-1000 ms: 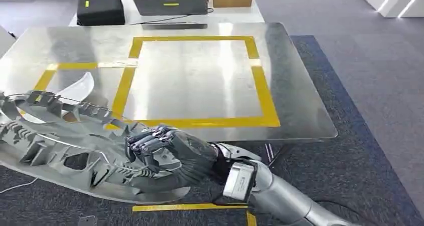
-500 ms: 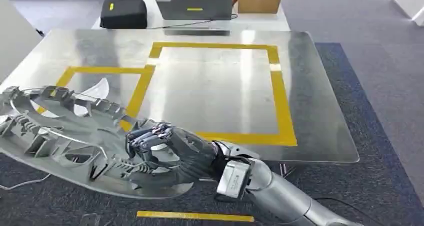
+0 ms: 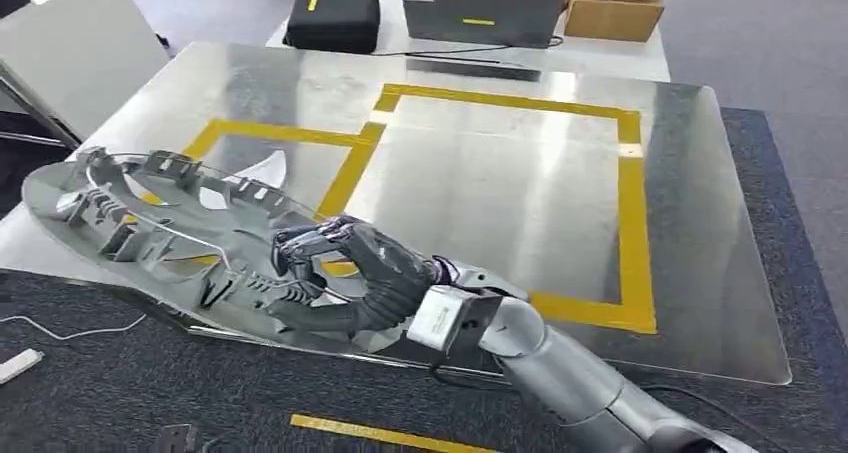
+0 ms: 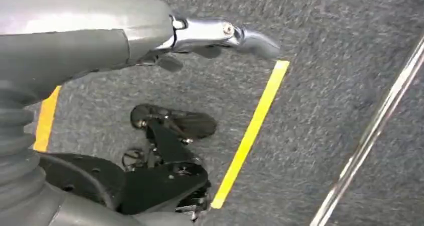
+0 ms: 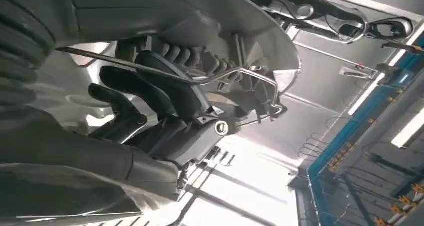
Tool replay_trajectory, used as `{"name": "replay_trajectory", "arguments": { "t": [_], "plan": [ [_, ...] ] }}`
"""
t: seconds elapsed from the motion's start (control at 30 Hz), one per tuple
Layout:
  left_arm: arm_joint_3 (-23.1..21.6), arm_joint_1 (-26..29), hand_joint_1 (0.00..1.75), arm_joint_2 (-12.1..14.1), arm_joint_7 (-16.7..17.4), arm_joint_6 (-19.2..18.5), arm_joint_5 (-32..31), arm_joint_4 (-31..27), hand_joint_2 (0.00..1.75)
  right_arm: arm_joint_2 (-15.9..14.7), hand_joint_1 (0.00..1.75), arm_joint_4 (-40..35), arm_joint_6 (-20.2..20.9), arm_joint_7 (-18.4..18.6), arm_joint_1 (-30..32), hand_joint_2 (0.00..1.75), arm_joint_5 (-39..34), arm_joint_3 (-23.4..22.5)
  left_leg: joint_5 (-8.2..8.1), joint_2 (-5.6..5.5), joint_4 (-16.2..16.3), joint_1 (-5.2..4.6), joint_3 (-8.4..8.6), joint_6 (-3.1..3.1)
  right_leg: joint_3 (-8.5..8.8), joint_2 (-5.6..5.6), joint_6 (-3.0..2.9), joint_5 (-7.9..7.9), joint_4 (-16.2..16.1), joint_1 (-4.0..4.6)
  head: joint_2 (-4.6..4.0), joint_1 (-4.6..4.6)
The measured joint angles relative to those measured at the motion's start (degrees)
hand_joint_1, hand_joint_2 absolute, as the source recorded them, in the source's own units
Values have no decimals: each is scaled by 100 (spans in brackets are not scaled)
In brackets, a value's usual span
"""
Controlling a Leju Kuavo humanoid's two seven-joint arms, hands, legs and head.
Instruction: Take the parts from the cabinet and place them on the table.
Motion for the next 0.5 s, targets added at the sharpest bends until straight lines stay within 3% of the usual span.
{"name": "replay_trajectory", "arguments": {
  "t": [0.07,0.1,0.13,0.17,0.2,0.23,0.27,0.3,0.33,0.4,0.43,0.5],
  "plan": [
    [0,15,0,-4,-2,-11,-35,2,175,18,175,101,-44,75,-75,175,51,-7,18,-71,-32,5,5,-61,14,-50,-34,13,-24,-4,0,17],
    [0,11,0,35,-4,-15,-42,2,175,48,175,173,-105,140,-101,175,90,-28,-21,-66,-18,-9,-6,-89,77,-131,-79,44,-113,-80,0,28],
    [0,10,0,-5,-11,-24,-50,4,175,57,175,237,-138,171,-117,175,105,-48,-103,147,97,-49,-40,-135,114,-175,-88,48,-141,-75,0,-14],
    [0,-5,0,13,-11,-35,-61,4,175,68,175,331,-186,195,-177,175,116,-74,-296,292,444,-27,-197,-173,130,-239,-126,39,-146,-77,0,-66],
    [0,-19,0,11,-11,-44,-83,4,175,70,175,471,-243,217,-266,175,153,-98,-482,368,881,-4,-405,-198,134,-285,-130,37,-141,-74,0,-61],
    [0,-29,0,11,-11,-55,-103,4,175,70,175,644,-338,275,-361,175,246,-137,-632,412,1319,14,-617,-221,142,-344,-136,27,-139,-70,0,-61],
    [0,-32,0,11,-13,-63,-116,4,175,70,175,821,-461,323,-437,175,362,-188,-673,431,1577,25,-749,-242,147,-405,-137,22,-138,-71,0,-61],
    [0,-30,0,9,-17,-72,-140,4,175,70,175,977,-575,371,-488,175,498,-236,-579,442,1540,44,-733,-257,159,-456,-126,11,-138,-73,0,-64],
    [0,-26,0,13,-20,-81,-157,4,175,70,175,1103,-667,418,-535,175,619,-260,-388,458,1275,63,-606,-265,171,-506,-116,2,-137,-74,0,-61],
    [0,-31,0,28,-30,-98,-175,4,175,70,175,1380,-822,492,-648,175,848,-308,93,598,313,82,-123,-270,205,-593,-70,-35,-118,-79,0,-61],
    [0,-37,0,20,-35,-103,-183,7,175,70,175,1521,-863,496,-715,175,896,-341,45,782,55,48,10,-273,197,-620,-31,-59,-105,-48,0,-63],
    [0,-55,0,11,-44,-107,-210,7,175,70,175,1697,-905,483,-823,175,920,-411,25,745,-2,12,-22,-161,159,-679,25,-73,-73,3,0,-57]
  ]
}}
